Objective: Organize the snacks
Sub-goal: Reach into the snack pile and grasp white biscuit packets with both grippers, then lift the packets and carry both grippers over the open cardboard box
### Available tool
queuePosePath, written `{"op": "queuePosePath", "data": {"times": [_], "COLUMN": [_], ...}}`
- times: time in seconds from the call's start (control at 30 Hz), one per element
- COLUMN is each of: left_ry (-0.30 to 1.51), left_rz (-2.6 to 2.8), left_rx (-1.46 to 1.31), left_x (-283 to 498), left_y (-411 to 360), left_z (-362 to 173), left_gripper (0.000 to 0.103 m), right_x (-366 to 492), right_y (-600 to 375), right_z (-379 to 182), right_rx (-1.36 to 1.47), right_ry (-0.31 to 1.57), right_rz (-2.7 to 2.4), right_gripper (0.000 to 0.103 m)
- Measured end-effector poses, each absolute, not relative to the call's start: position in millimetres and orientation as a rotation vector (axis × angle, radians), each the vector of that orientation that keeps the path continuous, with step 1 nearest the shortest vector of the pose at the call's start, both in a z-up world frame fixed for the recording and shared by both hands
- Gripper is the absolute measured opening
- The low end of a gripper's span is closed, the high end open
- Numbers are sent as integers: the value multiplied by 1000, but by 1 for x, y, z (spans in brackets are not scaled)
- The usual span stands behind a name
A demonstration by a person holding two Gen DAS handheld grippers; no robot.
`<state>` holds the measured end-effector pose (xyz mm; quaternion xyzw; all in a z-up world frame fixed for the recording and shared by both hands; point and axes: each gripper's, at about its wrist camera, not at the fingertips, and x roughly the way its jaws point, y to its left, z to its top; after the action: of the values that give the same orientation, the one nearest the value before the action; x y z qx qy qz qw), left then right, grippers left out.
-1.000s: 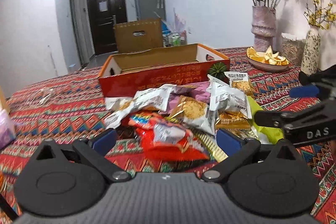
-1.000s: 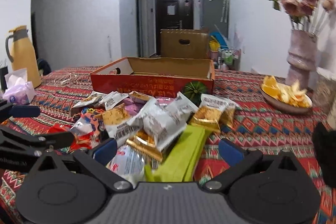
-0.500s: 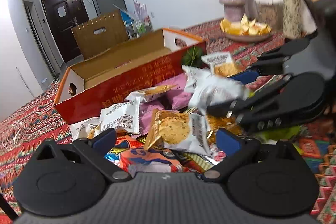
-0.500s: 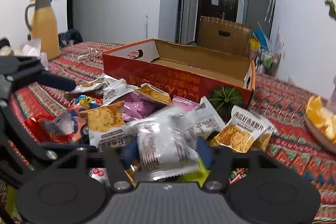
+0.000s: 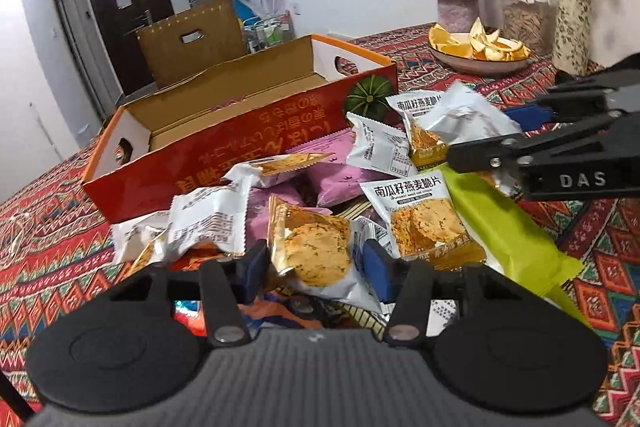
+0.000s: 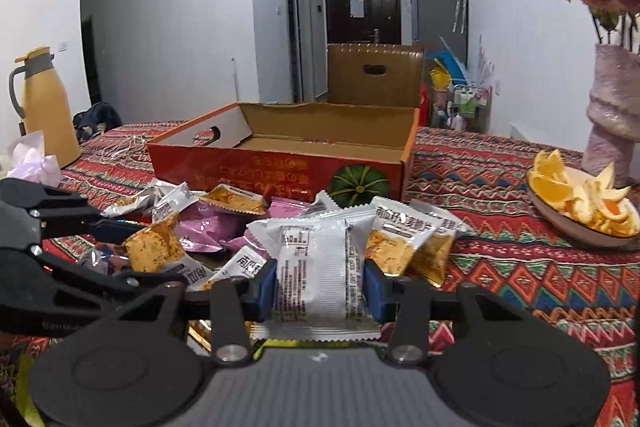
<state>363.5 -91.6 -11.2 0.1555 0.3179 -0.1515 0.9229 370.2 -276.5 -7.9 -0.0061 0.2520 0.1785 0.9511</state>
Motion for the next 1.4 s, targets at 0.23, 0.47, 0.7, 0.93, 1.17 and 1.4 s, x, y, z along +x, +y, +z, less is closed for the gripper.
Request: {"op": "queuePosePath", "data": {"times": [0.23,0.47,0.7,0.93,1.17,1.4], "left_ry": [618,567,521,486,414,382], "left_rz": [-273,-241,-188,-154,-148,-154], "left_rx": [262,192,122,50,4,-11], "left_x": [333,292,260,231,203,196], "left_y": [-77,-53,-23,5,24,28], "left_z": [13,39,58,66,83,91], "left_gripper": [44,43,43,43,43,43], "right_x": [333,297,265,234,207,202], "right_y": [-280,-277,-266,-252,-241,-240], "right_z": [12,30,48,65,79,82], "right_rx": [-19,-24,-34,-25,-24,-5], "right_ry": [463,414,379,350,316,303], "right_rz": [321,288,287,288,285,271], "right_gripper": [44,44,44,44,44,44]}}
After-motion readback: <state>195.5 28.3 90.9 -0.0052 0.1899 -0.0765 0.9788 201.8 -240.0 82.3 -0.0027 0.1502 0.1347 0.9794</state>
